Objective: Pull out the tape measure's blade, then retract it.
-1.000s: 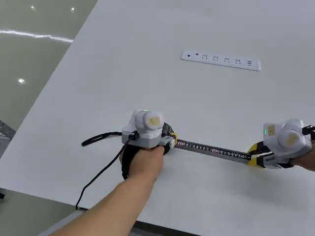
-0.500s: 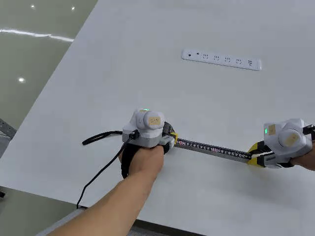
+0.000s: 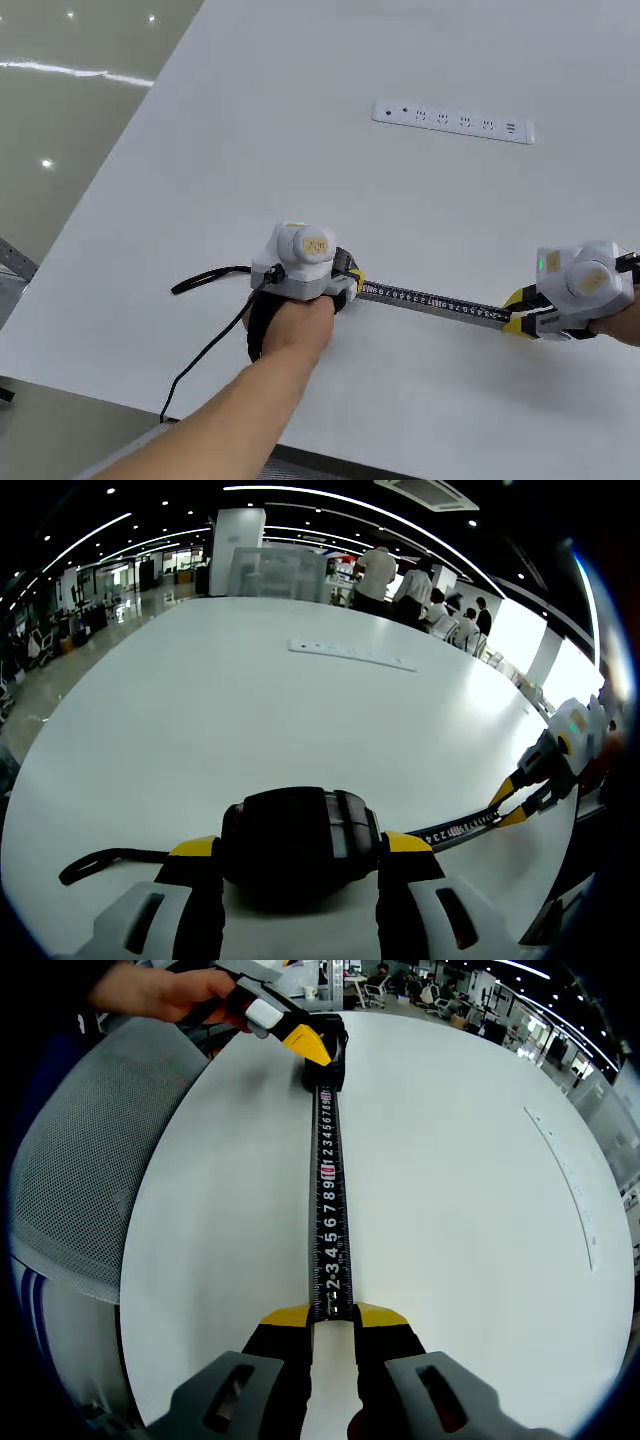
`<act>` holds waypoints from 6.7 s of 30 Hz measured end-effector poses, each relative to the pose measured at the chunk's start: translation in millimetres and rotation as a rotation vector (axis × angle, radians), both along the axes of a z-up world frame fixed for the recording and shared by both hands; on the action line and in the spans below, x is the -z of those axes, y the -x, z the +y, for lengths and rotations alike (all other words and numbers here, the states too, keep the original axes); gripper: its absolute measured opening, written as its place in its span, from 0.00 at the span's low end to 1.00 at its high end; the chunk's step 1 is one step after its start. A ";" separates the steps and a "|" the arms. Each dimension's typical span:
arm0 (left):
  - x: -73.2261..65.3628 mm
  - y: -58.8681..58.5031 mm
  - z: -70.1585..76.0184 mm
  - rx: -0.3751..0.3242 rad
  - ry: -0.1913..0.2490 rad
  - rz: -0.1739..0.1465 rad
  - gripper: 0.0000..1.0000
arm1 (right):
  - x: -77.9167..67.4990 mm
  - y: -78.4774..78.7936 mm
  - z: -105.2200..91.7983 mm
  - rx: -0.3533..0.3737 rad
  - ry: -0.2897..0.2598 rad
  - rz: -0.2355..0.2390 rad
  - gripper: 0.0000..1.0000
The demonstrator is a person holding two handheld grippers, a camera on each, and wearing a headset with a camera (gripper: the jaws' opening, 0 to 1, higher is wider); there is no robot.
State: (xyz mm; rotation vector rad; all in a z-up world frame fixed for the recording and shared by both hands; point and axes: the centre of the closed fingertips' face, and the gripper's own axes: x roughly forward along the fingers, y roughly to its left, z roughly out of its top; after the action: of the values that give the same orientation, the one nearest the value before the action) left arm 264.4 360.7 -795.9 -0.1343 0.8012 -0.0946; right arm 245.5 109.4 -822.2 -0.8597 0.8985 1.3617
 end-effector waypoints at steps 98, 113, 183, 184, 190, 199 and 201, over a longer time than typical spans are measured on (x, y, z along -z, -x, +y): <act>-0.6 1.1 -0.4 0.011 0.029 -0.009 0.58 | 2.4 -2.9 88.8 -0.042 -0.088 0.015 0.12; -0.5 0.8 -0.5 0.012 0.030 -0.007 0.58 | 3.9 -4.1 106.8 -0.055 -0.102 0.019 0.12; -1.2 1.5 -0.3 0.022 0.036 -0.004 0.58 | 5.2 -2.9 183.5 -0.122 -0.131 0.016 0.12; -1.2 1.5 -0.3 0.022 0.036 -0.005 0.58 | 5.1 -2.9 184.3 -0.121 -0.132 0.015 0.12; -1.3 1.5 0.0 0.022 0.038 -0.003 0.58 | 4.5 -2.0 188.4 -0.123 -0.131 0.012 0.12; -1.3 1.3 0.2 0.021 0.040 -0.003 0.58 | 4.8 -2.9 193.9 -0.127 -0.129 0.011 0.12; -1.2 1.2 0.3 0.019 0.041 -0.002 0.58 | 4.7 -2.8 195.3 -0.127 -0.129 0.010 0.12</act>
State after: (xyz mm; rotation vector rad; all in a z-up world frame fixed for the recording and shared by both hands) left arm 263.2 361.0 -794.7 -0.1652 0.7987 -0.1296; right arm 248.3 304.6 -826.9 -0.8218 0.7656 1.5178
